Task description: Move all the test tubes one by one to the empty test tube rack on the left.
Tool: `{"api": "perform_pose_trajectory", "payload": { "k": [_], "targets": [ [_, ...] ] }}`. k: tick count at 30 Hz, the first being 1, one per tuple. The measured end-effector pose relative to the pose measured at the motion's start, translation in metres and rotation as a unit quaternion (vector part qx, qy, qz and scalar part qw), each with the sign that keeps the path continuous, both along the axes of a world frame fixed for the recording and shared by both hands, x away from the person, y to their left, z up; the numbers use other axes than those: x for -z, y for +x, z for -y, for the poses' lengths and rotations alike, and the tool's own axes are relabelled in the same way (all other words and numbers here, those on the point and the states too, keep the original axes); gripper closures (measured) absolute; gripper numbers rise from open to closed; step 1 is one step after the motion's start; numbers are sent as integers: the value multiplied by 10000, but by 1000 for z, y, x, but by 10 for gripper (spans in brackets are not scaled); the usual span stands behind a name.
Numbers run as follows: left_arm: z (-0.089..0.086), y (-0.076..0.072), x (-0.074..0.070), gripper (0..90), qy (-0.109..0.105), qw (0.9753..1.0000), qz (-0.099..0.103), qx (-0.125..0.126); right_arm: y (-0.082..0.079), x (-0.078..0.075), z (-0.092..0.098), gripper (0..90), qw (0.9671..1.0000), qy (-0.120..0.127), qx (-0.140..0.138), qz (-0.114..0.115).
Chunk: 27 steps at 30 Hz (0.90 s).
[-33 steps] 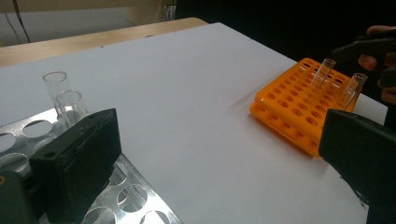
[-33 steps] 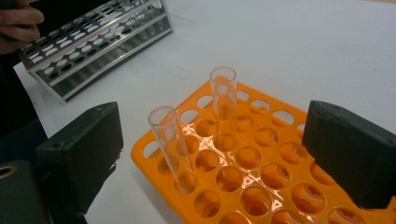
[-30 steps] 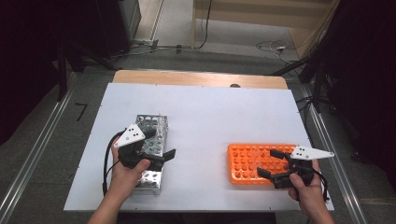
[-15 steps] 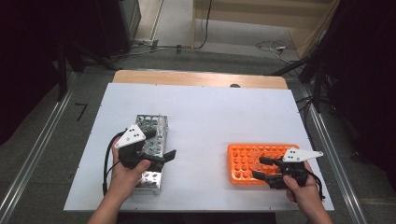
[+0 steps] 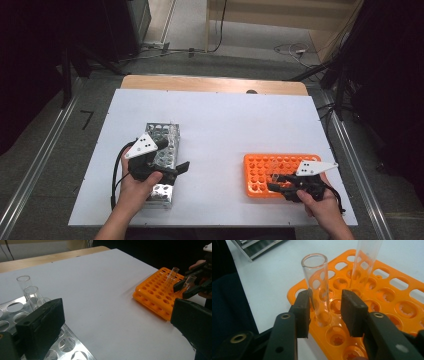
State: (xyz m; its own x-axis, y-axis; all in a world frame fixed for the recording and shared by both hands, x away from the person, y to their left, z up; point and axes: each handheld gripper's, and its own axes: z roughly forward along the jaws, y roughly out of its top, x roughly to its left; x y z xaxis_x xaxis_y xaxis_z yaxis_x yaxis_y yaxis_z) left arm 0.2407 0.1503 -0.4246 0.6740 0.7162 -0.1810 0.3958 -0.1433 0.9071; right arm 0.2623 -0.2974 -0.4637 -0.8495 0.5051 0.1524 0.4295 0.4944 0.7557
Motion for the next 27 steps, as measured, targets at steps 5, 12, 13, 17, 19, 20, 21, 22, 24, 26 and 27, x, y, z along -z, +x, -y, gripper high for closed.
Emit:
{"api": "perform_pose_trajectory", "payload": {
  "k": [5, 12, 13, 17, 19, 20, 21, 22, 24, 26, 27],
  "targets": [
    [1, 0, 0, 0, 3, 10000, -1, -1, 0, 2, -1, 607, 9999, -95, -44, 16],
    [1, 0, 0, 0, 16, 10000, 0, -4, 0, 2, -1, 657, 9999, -86, -132, -6],
    [1, -1, 0, 0, 18, 10000, 1, -6, 1, 2, -1, 672, 9998, -76, -174, -4],
    [1, -1, 0, 0, 15, 10000, 5, 3, 2, 3, -2, 706, 9996, -52, -260, -51],
    [1, -1, 0, 0, 18, 10000, -1, 14, 2, 2, -1, 708, 9996, -46, -271, -88],
    [2, -1, 0, 0, 14, 10000, -7, 16, 3, 2, -1, 710, 9995, -37, -282, -102],
    [2, -1, 0, 0, 10, 10000, -7, 19, 4, 3, 0, 712, 9995, -18, -289, -133],
    [2, -1, 0, 0, 10, 10000, -8, 19, 4, 2, 0, 716, 9995, -16, -289, -154],
    [2, -1, 0, 0, 13, 10000, -1, 19, 4, 2, 1, 729, 9996, 3, -258, -132],
    [2, -1, 0, 0, 10, 10000, -7, 17, 5, 1, 1, 730, 9996, -2, -245, -149],
    [2, -1, 0, 0, 12, 10000, -6, 16, 5, 1, 1, 730, 9996, -6, -252, -147]
  ]
}}
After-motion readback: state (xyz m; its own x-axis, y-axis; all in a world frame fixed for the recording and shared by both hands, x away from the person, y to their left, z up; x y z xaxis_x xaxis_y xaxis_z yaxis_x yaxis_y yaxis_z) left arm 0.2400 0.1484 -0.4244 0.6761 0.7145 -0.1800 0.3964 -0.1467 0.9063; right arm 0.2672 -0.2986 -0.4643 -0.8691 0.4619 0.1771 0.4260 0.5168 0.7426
